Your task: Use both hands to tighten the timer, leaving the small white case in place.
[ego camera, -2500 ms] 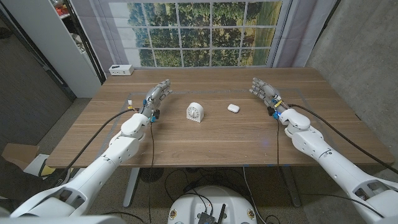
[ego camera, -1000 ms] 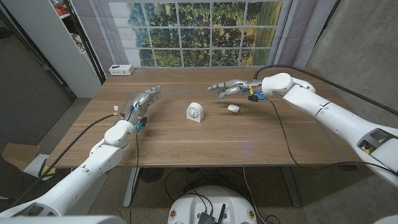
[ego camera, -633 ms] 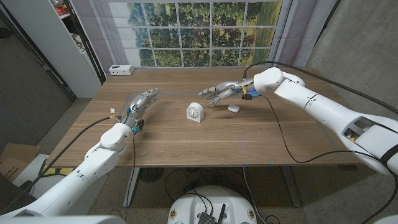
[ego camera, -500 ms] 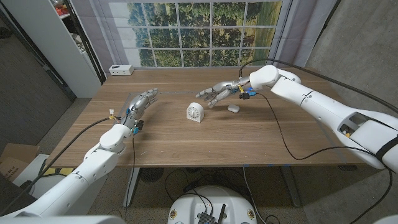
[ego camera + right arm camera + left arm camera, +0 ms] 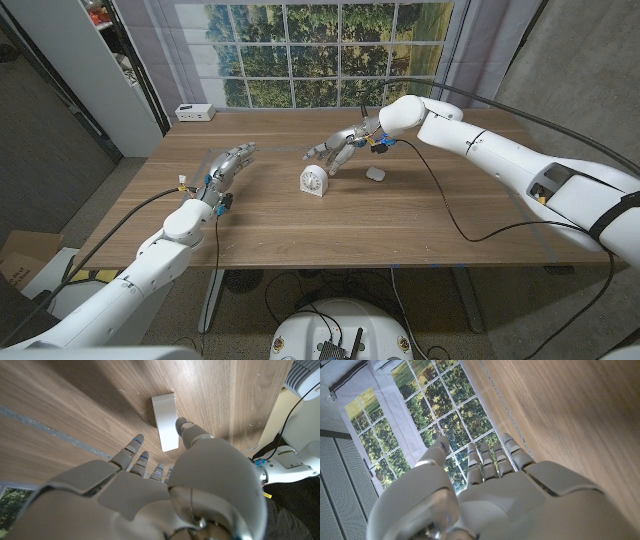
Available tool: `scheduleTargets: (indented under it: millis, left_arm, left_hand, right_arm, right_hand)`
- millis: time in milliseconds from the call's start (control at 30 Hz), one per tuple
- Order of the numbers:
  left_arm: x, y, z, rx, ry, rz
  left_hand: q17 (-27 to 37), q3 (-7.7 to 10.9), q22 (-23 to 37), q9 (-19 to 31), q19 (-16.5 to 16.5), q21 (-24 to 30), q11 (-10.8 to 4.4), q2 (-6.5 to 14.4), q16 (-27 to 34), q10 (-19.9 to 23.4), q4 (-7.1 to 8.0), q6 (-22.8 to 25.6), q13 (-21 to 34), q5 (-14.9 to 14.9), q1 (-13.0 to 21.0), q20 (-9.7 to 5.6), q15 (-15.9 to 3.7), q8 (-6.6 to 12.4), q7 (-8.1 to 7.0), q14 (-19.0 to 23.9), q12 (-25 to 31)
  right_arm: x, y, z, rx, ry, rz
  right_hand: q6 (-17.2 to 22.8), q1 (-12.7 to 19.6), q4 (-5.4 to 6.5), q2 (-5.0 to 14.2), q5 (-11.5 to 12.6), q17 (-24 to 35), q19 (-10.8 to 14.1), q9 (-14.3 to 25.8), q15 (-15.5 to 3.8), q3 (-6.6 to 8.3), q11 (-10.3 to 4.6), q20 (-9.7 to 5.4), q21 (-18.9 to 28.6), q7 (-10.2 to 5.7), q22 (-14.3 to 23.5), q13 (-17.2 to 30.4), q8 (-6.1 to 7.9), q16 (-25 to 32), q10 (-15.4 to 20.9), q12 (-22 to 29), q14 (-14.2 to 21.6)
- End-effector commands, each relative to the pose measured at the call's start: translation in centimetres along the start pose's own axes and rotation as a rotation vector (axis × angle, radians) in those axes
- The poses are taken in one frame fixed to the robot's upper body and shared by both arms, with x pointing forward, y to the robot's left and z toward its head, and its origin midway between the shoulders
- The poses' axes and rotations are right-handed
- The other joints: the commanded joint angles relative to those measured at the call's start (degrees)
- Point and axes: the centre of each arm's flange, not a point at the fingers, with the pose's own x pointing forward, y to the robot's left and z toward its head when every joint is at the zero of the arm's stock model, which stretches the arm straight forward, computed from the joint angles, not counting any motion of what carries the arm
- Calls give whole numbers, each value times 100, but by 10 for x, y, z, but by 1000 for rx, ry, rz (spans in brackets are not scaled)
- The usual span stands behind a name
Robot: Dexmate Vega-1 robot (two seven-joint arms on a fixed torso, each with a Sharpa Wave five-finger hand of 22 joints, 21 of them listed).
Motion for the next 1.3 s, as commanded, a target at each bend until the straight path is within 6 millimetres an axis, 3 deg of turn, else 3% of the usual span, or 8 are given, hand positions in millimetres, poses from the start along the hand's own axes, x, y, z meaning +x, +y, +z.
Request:
scheduleTargets:
  millis: [33, 633, 1300]
  left_arm:
    - [7, -8, -2, -3, -1, 1]
    - [4, -8, 2, 6, -1, 11]
    - [11, -11, 1, 6, -4, 6]
  left_hand:
    - [24, -36, 25, 8, -43, -12, -2, 2, 27, 33, 7, 59, 34, 55, 79, 11, -24, -6, -18, 55, 35]
    - [24, -55, 27, 17, -73, -10, -14, 0, 32, 45, 13, 81, 76, 60, 99, 26, -31, -18, -20, 67, 52]
    - [24, -66, 28, 26, -85, -1, -26, 7, 34, 61, 15, 106, 120, 67, 127, 40, -34, -27, -13, 78, 69]
  right_arm:
    - [23, -10, 21, -222, 47, 51]
    - [47, -4, 24, -322, 118, 182]
    - [51, -8, 8, -304, 168, 214]
  right_hand:
    - [-57, 123, -9, 2, 48, 12, -37, 22, -713, -7, -41, 22, 2, -24, 8, 18, 40, 19, -108, 31, -52]
    - [-213, 283, 12, -120, 12, 13, -135, 32, -552, -114, 36, 104, 7, -15, 13, 21, 55, 0, -472, 11, -258]
    - [-380, 368, 16, -184, -33, 13, -100, 36, -496, -174, 84, 96, 44, -11, 15, 19, 35, 41, -572, 39, -257]
